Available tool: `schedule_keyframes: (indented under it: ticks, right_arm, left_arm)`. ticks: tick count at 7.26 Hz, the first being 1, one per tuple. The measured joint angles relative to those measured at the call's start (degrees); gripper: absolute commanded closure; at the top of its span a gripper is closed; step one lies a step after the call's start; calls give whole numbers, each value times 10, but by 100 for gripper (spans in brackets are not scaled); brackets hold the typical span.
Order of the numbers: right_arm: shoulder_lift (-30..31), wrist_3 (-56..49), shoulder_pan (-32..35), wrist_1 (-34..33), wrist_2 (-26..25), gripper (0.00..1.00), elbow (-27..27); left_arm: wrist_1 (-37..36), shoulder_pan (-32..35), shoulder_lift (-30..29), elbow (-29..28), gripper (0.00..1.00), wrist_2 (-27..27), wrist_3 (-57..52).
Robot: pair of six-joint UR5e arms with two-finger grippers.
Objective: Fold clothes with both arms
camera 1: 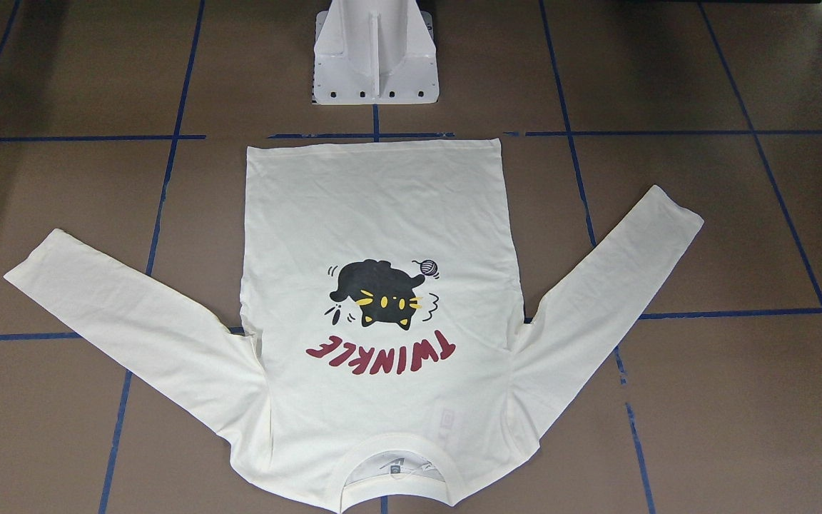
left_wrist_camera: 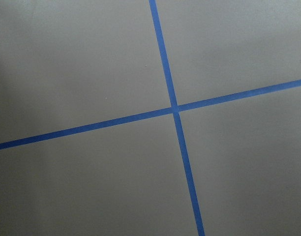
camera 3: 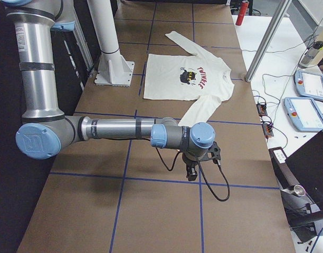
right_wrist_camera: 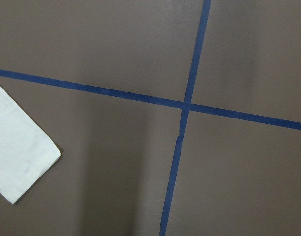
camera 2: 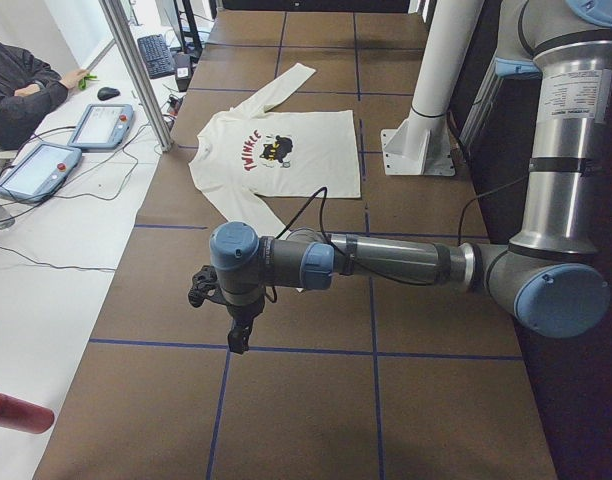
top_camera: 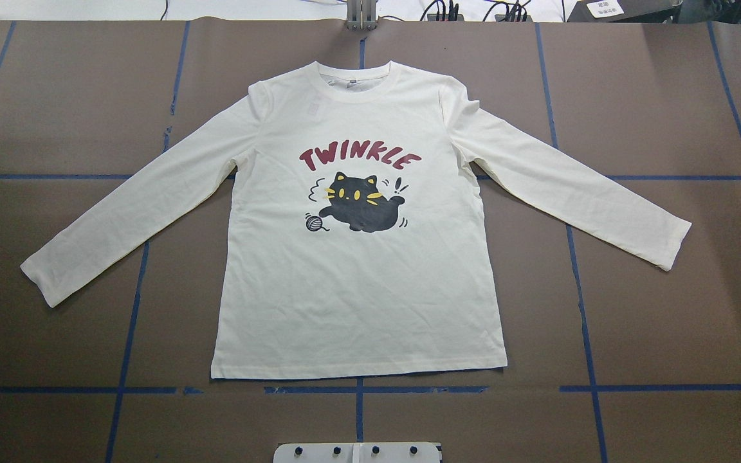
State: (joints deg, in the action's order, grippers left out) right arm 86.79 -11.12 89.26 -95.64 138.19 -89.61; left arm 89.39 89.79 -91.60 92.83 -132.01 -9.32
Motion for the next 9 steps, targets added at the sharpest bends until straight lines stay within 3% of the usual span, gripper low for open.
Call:
schedule_keyframes:
  ticks: [4,6,9]
  right_arm:
    - [-21,26,-17,8,-1,0,-6]
    - [-28,115,-58,49,-2,0,-16]
    - [26,437,-215,346,-86,0,-3]
  left_arm:
    - [6,-1,-5,31,0,0,-2]
    - [63,-5,-9,31,0,-3,-2]
    - [144,-7,-7,10,0,-8,-2]
